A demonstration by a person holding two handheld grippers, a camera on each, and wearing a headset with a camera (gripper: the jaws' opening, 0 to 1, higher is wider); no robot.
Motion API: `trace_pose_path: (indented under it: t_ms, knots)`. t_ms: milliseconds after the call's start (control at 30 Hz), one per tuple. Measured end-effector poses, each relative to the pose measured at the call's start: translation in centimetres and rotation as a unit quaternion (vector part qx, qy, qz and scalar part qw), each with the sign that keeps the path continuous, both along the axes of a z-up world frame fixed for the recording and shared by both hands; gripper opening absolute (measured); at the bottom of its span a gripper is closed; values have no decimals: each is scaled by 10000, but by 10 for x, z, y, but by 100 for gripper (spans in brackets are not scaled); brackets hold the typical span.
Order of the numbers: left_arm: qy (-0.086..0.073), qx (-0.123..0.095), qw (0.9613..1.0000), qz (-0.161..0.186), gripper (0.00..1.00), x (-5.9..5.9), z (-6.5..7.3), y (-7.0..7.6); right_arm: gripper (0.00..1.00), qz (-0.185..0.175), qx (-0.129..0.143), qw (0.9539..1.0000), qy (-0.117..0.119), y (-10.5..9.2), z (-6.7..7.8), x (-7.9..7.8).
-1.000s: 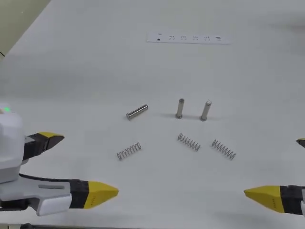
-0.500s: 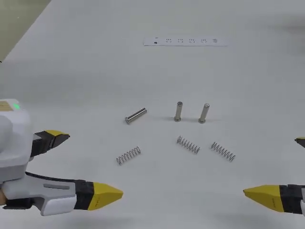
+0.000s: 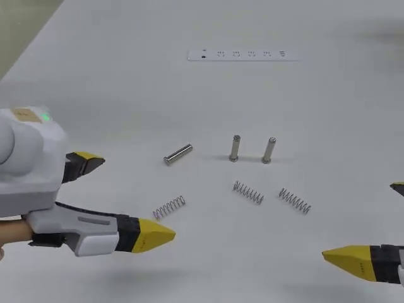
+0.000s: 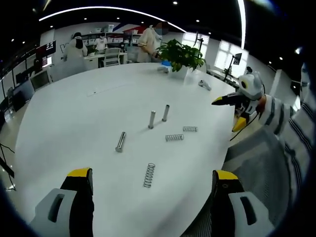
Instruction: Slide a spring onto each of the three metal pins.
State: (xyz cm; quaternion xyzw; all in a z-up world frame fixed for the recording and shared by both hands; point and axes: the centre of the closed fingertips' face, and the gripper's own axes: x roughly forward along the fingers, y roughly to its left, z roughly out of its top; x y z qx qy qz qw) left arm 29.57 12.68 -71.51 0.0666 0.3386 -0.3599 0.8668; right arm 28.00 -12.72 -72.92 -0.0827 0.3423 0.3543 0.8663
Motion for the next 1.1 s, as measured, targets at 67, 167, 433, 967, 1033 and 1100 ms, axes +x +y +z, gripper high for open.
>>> trace_pose_path:
  t_ms: [67, 167, 433, 967, 1033, 1100]
  knots:
    - [-30, -13, 10000, -25, 98, 4, 1, -2, 100, 3, 2, 10000, 1, 1, 0, 0]
    - [-57, -11, 10000, -78, 98, 10, 3, -4, 100, 6, 6, 10000, 11, 2, -1, 1]
    - [-161, 37, 9996, -219, 98, 27, 12, -4, 100, -6, 9, 10000, 10, 1, -2, 1]
    - [-112, 198, 9988, -441, 95, 51, 4, -15, 100, 6, 28, 10000, 28, 2, -4, 2]
    - [-113, 181, 9988, -439, 94, 53, 3, -16, 100, 19, 31, 10000, 43, 3, -4, 1]
    - [-93, 123, 9990, -428, 94, 57, 3, -18, 100, 29, 15, 10000, 51, 3, -5, 1]
